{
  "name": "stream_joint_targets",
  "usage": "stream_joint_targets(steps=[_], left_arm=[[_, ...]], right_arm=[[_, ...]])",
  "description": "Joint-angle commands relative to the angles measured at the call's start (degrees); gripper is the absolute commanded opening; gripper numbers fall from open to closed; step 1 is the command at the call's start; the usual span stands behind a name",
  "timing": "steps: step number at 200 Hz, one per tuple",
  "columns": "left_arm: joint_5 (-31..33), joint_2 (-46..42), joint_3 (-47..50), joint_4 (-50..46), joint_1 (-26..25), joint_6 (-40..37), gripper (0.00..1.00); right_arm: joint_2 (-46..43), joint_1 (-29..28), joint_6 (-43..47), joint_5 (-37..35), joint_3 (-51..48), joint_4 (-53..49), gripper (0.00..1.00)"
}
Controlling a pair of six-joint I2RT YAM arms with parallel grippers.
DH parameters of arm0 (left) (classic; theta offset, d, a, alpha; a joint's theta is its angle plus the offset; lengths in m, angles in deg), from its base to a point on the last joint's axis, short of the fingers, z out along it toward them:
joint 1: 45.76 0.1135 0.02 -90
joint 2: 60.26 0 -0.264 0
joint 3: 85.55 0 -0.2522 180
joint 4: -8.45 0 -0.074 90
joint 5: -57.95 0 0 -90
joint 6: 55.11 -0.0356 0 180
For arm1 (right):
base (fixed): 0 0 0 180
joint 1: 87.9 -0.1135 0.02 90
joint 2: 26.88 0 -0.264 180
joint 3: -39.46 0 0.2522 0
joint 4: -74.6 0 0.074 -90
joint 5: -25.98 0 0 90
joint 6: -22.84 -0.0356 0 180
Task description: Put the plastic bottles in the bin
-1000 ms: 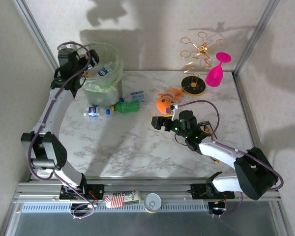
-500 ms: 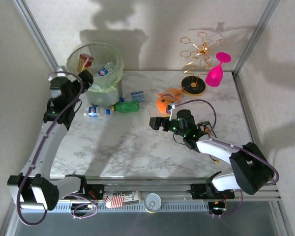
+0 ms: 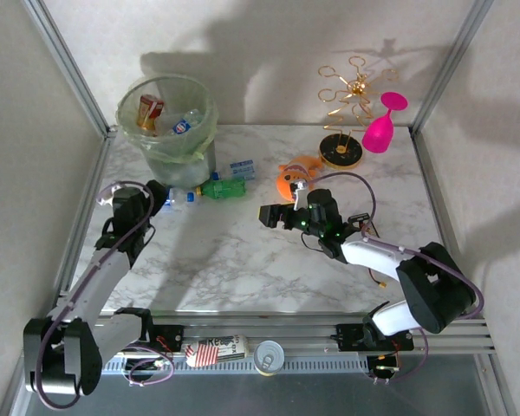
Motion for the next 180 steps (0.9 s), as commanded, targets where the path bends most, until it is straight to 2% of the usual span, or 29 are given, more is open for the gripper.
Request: stream_joint_targets(steps=[1,51,132,180], left_arm=[[1.1,4.1,0.6,5.1,0.6,5.8,1.0],[-1.9,16.7,-3.3,11.4,2.4,10.6,1.0],[-4.0,30.1,-7.5,20.5,2.8,21.6,1.0],[-4.1,36.8,-14.3,12.2,2.8,21.5,1.0]], right_arm=[[0.6,-0.5,-0.5,1.2,2.2,0.1,0.99],[-0.4,-0.6,-0.9,-0.5,1.8,-0.4,0.99],[-2.4,-0.7,-0.2,-3.3,0.5,-1.8,0.99],[-3.5,-0.7,0.5,-4.6,-0.4,-2.4,0.99]])
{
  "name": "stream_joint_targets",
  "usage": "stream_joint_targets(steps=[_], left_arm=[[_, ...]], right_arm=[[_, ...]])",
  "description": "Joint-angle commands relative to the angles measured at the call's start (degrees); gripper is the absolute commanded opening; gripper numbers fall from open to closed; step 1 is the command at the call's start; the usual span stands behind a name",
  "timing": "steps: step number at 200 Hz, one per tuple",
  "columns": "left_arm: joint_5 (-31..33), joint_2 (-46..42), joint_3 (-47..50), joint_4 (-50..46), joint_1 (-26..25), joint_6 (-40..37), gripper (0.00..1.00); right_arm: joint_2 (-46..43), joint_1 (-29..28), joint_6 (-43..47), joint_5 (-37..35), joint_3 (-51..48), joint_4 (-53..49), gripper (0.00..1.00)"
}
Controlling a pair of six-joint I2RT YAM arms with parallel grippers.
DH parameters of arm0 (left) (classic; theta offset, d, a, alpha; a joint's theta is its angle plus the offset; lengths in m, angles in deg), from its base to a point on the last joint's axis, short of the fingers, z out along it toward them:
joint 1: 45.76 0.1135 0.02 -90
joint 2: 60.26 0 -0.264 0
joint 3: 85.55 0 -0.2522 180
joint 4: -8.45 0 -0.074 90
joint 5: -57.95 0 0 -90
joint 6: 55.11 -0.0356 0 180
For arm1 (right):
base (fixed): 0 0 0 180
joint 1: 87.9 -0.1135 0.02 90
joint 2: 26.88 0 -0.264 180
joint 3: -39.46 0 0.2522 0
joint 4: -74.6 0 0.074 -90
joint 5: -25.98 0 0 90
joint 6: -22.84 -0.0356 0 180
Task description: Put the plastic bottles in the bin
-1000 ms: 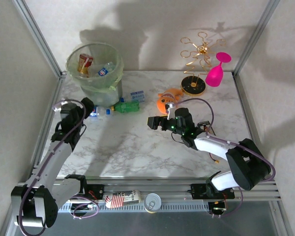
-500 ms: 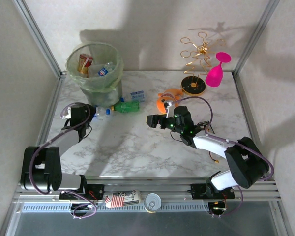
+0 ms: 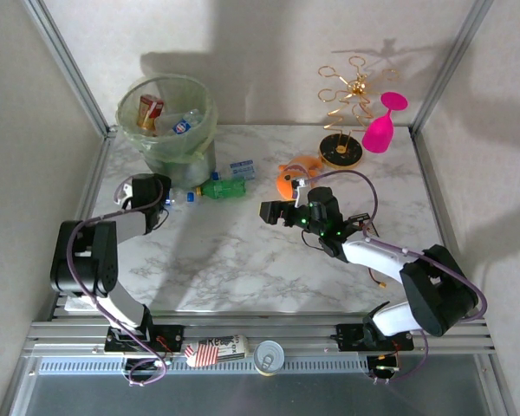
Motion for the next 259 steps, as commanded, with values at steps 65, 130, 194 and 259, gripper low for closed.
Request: stream_joint_targets(steps=[65,130,194,259], left_arm=[[-5.0,8.5,-2.4,-2.7,0.7,2.7,0.9],[-0.3,3.7,1.6,-4.1,1.3,-0.2,0.62],[1.1,-4.5,8.9,-6.1,1.4,-2.6,0.57],[4.2,-11.5,12.0,-14.1,1.4,-10.4,0.68]], right_arm=[[-3.2,-0.6,1.1,-2.8,-1.9,-1.1,0.99],[-3.2,-0.6,1.1,-3.2,-2.0,-0.8,0.99],[-3.3,-0.6,0.7,-3.1,-2.2,-0.3,0.99],[-1.1,-0.6,0.2,-1.3,-1.1,0.8,0.99]])
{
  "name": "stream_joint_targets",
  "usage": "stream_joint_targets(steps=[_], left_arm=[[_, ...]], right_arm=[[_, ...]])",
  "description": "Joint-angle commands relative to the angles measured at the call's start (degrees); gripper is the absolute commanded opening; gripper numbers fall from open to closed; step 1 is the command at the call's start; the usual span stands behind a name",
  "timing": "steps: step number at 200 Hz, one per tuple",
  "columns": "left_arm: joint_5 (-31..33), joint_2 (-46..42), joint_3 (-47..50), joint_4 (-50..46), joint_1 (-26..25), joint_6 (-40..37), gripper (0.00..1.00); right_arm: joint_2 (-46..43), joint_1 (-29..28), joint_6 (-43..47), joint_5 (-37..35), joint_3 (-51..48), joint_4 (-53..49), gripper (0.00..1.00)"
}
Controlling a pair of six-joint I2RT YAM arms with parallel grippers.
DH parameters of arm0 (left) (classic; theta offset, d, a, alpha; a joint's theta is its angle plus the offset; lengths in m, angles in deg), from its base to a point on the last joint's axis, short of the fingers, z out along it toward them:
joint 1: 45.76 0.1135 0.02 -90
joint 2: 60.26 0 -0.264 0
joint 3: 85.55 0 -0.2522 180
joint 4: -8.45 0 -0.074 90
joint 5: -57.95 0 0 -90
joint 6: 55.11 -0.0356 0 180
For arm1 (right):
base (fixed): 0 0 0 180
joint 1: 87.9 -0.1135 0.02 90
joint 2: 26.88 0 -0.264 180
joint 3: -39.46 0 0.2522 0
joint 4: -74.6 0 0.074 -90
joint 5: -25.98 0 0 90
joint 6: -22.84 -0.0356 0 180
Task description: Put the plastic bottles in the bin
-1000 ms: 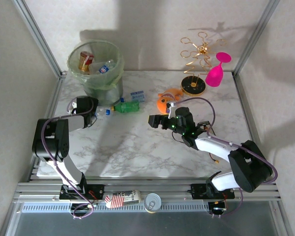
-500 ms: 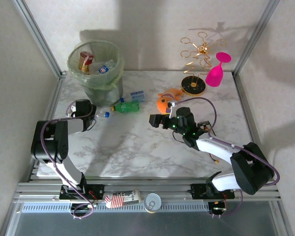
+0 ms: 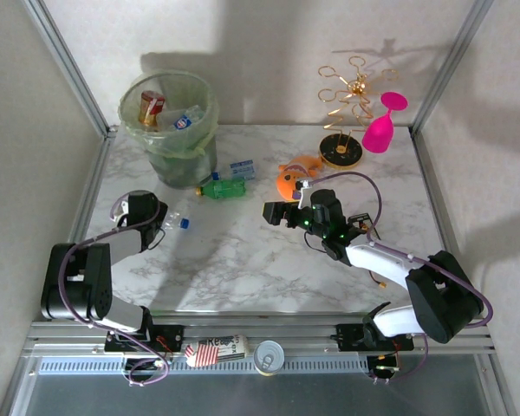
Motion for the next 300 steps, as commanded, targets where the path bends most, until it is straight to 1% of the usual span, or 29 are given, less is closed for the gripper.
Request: stream_joint_targets(steps=[1,25,46,57,65,86,100,129,169,190,212,234,250,266,286,300], left_arm=[[3.9,-0.1,0.4,-8.0,0.7,-5.3,0.69],[3.0,2.6,-1.7,-8.3,0.9,-5.8,0.73],[1.4,5.7,-3.5,-7.9,1.0,-5.5,0.74],[0.8,6.8,-3.9,-7.5,1.0,-5.4,0.71],[0.7,7.2,-3.9,-7.0,1.0,-5.1,0.67],[1.2,6.3,-3.2,-6.1,1.1,-4.5,0.6],[2.1,4.8,-3.0,-6.1,1.1,-4.3,0.57],[3.6,0.0,-3.4,-6.9,1.5,-4.9,0.56],[5.5,-9.2,-8.1,-9.4,1.9,-10.3,0.55],[4.8,-15.7,-8.6,-5.6,1.9,-13.6,0.53],[3.8,-21.2,-9.7,-1.0,1.9,-15.3,0.5],[3.6,-22.2,-15.3,-1.4,1.9,-17.1,0.5],[1.8,-20.9,-20.0,-0.4,1.9,-17.9,0.49],[-1.9,-17.9,-25.5,0.3,1.9,-19.3,0.49],[-7.1,-11.7,-35.5,-2.1,1.9,-21.8,0.48],[-12.2,-6.6,-42.4,-3.9,1.9,-22.8,0.48]], right_arm=[[1.4,-0.6,-0.1,1.0,0.4,1.7,0.99],[1.6,-0.6,-0.1,1.4,1.2,1.6,0.99],[0.8,-0.6,0.1,0.9,1.0,1.0,0.99],[0.2,-0.6,0.2,0.5,0.9,0.5,0.99],[-0.2,-0.6,0.3,0.2,0.6,0.2,0.99],[-1.3,-0.6,0.5,-0.7,0.0,-0.4,0.99],[-1.6,-0.6,0.6,-1.0,-0.2,-0.5,0.99],[-1.2,-0.6,0.7,-0.5,0.1,-0.2,0.99],[-0.6,-0.7,0.6,0.2,0.2,1.0,0.99],[-0.2,-0.6,0.6,0.3,0.0,1.5,0.99],[0.0,-0.6,0.6,0.6,-0.4,1.9,0.99],[0.2,-0.7,0.6,0.7,-0.7,2.4,0.99],[0.4,-0.6,0.7,0.8,-0.7,2.5,0.99],[0.5,-0.6,0.7,0.8,-0.7,2.5,0.99],[0.1,-0.6,0.8,0.8,-1.1,2.5,0.99],[-0.3,-0.6,0.8,0.3,-1.6,2.4,0.99]])
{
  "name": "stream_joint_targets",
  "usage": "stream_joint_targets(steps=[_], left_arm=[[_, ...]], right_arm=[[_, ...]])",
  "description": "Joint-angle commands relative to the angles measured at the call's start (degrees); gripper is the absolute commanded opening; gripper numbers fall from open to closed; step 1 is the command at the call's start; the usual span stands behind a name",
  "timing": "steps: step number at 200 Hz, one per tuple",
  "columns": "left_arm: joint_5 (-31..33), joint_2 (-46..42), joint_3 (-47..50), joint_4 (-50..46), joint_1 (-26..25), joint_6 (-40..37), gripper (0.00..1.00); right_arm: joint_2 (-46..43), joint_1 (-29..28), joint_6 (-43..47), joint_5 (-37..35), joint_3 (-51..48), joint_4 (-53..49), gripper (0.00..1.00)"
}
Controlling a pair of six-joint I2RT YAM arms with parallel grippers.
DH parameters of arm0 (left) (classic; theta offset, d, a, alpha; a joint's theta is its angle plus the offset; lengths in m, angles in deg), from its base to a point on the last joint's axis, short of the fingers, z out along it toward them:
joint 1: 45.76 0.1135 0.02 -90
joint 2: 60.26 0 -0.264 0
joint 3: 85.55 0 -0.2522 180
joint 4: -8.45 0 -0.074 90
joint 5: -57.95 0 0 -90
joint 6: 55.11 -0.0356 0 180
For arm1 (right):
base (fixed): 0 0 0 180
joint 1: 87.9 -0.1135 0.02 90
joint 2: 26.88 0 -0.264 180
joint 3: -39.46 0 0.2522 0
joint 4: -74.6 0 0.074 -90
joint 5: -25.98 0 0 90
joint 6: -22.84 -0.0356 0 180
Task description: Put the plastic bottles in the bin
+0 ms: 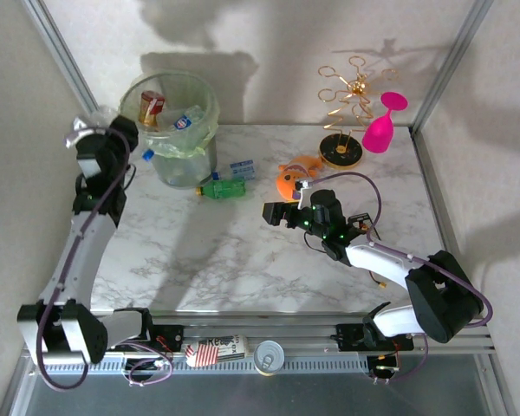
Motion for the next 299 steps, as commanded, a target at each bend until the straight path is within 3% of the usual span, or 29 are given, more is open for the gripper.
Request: stream_joint_targets(steps=[1,60,91,133,143,188,225,258,288,299], left_arm=[[-9.7,6.8,-10.2,-1.6,0.4,-4.0,0.48],[-24.8,30.5,-38.6,-17.5,-0.1,-6.8,0.45],[-25.9,37.2,-46.1,-22.2,-0.7,-7.6,0.45],[-25.3,40.5,-48.8,-25.6,-1.3,-9.1,0.5],[-24.7,40.7,-49.0,-26.3,-1.4,-9.6,0.53],[-22.4,37.8,-49.4,-26.1,-1.6,-9.9,0.99],[-19.9,31.4,-47.3,-23.3,-2.4,-10.4,1.0],[-19.6,23.3,-39.6,-17.8,-4.0,-9.9,1.0],[-17.8,16.4,-31.0,-13.9,-8.0,-12.1,0.99],[-13.5,14.2,-28.5,-12.4,-11.2,-14.2,1.0]], right_arm=[[-0.4,-0.5,0.7,0.0,-1.2,1.7,0.99],[-3.3,-0.5,0.9,-2.1,-2.7,0.4,0.99],[-4.7,-0.5,0.9,-2.7,-3.1,-0.4,0.99],[-5.1,-0.5,0.9,-3.2,-3.2,-1.0,0.99],[-5.1,-0.5,0.8,-3.2,-3.1,-1.0,0.99],[-4.7,-0.5,0.8,-2.9,-2.5,-1.1,0.99],[-3.9,-0.5,0.5,-2.6,-2.0,-0.4,0.99],[-2.8,-0.5,0.8,-2.3,-1.1,-0.3,0.99],[-2.8,-0.5,1.1,-5.3,-0.3,-1.6,0.99],[-3.0,-0.4,0.9,-8.0,0.2,-3.2,0.99]])
